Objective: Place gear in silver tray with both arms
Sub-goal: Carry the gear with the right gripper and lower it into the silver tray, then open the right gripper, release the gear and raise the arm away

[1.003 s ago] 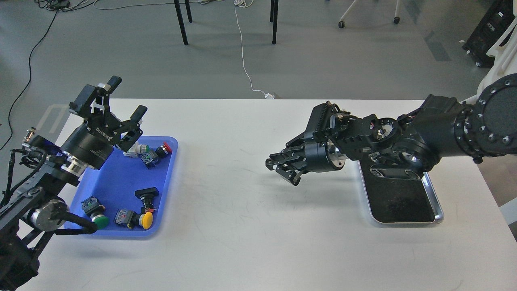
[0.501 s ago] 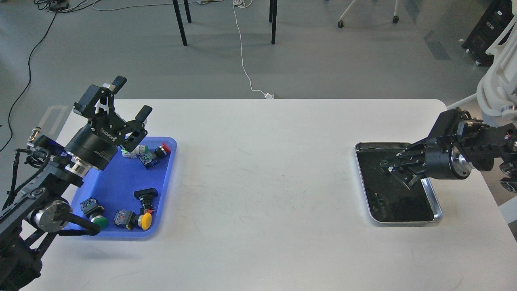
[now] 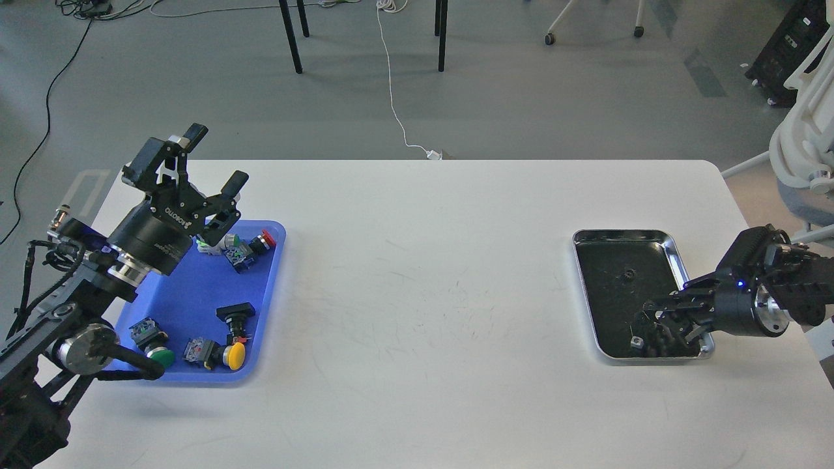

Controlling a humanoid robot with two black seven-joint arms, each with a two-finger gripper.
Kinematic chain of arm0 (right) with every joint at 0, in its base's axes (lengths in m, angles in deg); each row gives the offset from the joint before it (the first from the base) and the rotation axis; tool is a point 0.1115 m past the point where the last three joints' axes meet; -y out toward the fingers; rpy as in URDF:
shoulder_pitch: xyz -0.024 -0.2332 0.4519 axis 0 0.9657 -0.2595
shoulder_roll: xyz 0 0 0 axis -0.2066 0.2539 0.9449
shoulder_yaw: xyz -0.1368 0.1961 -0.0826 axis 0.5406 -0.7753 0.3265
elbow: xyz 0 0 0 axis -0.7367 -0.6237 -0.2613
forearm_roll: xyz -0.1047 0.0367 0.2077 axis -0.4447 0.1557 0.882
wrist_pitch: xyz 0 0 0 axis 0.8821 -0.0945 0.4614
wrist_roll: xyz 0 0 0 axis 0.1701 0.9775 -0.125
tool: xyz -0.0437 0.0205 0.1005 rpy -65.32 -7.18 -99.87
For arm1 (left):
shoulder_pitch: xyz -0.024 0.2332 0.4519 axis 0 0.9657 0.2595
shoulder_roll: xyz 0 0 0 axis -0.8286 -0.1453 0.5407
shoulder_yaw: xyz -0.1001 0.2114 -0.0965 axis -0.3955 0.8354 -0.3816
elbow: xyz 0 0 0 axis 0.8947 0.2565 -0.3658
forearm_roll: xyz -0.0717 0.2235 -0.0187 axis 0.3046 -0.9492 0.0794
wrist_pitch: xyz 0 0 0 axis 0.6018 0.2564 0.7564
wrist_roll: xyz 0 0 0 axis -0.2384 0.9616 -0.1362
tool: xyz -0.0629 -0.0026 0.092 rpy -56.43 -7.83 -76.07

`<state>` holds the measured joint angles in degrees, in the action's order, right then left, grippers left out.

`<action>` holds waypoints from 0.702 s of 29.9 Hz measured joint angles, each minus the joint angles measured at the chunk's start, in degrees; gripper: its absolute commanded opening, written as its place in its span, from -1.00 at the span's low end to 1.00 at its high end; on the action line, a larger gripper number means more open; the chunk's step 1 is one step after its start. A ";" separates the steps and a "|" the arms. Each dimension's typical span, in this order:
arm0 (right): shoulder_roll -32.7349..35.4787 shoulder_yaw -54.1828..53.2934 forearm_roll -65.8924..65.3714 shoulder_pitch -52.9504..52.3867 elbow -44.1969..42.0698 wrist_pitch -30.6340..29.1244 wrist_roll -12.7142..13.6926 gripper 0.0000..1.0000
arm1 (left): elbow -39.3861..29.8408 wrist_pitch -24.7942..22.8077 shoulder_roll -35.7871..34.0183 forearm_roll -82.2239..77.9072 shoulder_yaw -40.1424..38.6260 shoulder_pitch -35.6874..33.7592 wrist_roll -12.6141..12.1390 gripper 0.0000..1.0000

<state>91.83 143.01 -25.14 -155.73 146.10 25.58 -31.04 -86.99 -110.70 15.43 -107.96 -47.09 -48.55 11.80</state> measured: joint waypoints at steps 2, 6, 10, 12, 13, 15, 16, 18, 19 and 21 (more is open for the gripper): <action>0.00 -0.92 0.02 0.29 0.00 0.00 0.00 -0.12 | 0.00 0.00 0.01 0.00 -0.06 0.00 0.00 0.96; 0.00 -1.36 0.14 0.44 0.46 0.00 0.00 0.45 | 0.00 -0.01 0.01 0.05 -0.19 0.03 0.00 0.96; 1.55 -1.80 0.55 0.45 1.27 0.14 0.01 0.91 | 0.00 0.00 0.01 0.08 -0.26 0.03 0.00 0.96; 2.82 -3.09 0.75 0.30 2.47 0.26 0.00 0.92 | 0.00 -0.01 0.01 0.08 -0.26 0.03 0.00 0.96; 3.82 -4.15 0.82 0.00 3.37 0.27 0.00 0.92 | 0.00 -0.01 0.01 0.07 -0.26 0.06 0.00 0.96; 6.00 -6.70 0.93 -0.67 5.24 0.21 0.01 0.92 | 0.00 0.00 0.01 0.03 -0.25 0.08 0.00 0.96; 7.17 -8.51 0.96 -1.05 6.18 0.13 0.00 0.92 | 0.00 0.00 0.01 0.01 -0.24 0.08 0.00 0.96; 8.89 -12.82 1.39 -1.53 7.26 0.04 0.00 0.92 | 0.00 -0.01 0.01 -0.01 -0.20 0.08 0.00 0.96; 9.65 -15.77 2.15 -1.49 7.50 -0.02 0.01 0.92 | 0.00 0.00 0.04 -0.02 -0.15 0.08 0.00 0.96; 10.74 -21.53 5.13 -0.70 7.66 -0.11 0.01 0.92 | 0.00 0.05 0.22 -0.04 0.00 0.09 0.00 0.96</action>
<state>102.57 121.48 -20.01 -156.43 153.76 25.47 -31.03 -86.99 -110.65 15.65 -107.99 -47.09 -48.46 11.80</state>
